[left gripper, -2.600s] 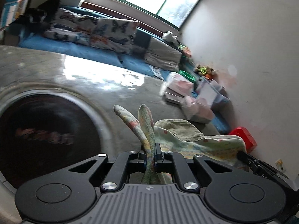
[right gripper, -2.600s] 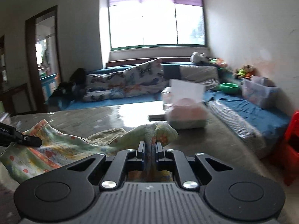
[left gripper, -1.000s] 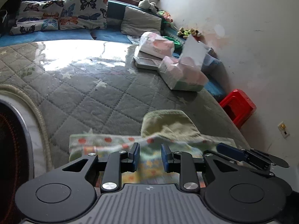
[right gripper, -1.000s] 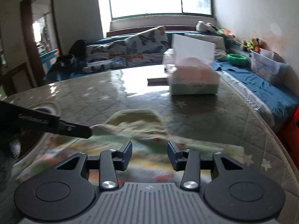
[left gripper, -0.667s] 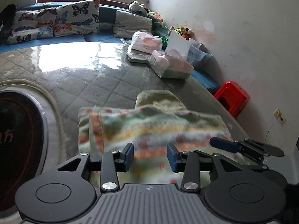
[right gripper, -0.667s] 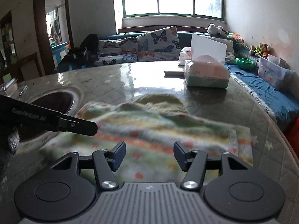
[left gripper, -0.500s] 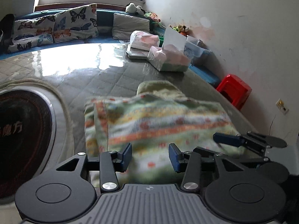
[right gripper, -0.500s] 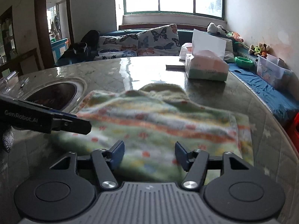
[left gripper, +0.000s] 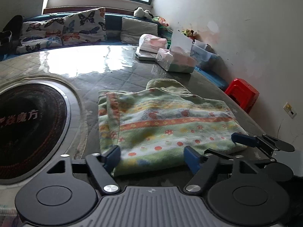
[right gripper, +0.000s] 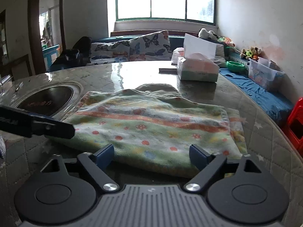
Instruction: Fold clothes
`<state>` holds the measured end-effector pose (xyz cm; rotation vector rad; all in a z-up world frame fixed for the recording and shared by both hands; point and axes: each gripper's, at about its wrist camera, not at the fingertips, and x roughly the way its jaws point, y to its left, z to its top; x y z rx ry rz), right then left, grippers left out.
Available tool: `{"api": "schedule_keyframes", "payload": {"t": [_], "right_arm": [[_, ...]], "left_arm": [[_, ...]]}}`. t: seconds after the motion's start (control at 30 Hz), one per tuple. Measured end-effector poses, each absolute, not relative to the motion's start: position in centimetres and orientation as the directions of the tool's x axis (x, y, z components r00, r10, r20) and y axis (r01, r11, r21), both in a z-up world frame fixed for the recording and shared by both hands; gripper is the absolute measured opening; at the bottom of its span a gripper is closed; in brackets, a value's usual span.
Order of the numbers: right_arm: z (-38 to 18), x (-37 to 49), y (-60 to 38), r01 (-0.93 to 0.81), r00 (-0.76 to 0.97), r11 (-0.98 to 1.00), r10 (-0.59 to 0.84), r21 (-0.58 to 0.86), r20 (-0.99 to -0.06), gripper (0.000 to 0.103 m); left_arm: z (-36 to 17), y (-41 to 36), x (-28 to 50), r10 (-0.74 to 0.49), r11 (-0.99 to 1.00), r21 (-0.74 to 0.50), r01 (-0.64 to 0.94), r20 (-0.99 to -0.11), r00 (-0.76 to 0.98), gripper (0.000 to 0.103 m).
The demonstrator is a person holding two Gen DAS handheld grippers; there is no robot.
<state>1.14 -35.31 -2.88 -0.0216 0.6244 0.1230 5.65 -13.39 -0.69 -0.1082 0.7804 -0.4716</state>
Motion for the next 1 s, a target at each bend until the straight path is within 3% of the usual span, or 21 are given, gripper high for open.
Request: {"api": "schedule_keyframes", "payload": {"t": [0.1, 0.27, 1.0], "right_arm": [[-2.8, 0.7, -35.2, -0.112, 0.81, 0.993, 0.105, 0.025, -0.577, 0.101], [-2.8, 0.1, -34.7, -0.091, 0.82, 0.996, 0.081, 0.011, -0.566, 0.103], [-3.1, -1.3, -33.7, -0.007, 0.798, 0.998, 0.047, 0.068, -0.601, 0.103]], "left_arm": [[-0.7, -13.0, 5.1, -0.429, 0.9, -0.25, 0.357, -0.655, 0.622, 0.091], [-0.5, -12.5, 4.1, -0.424, 0.903, -0.244, 0.355, -0.645, 0.636, 0.103], [-1.0, -11.1, 1.2, -0.41, 0.909, -0.232, 0.345, -0.645, 0.645, 0.103]]}}
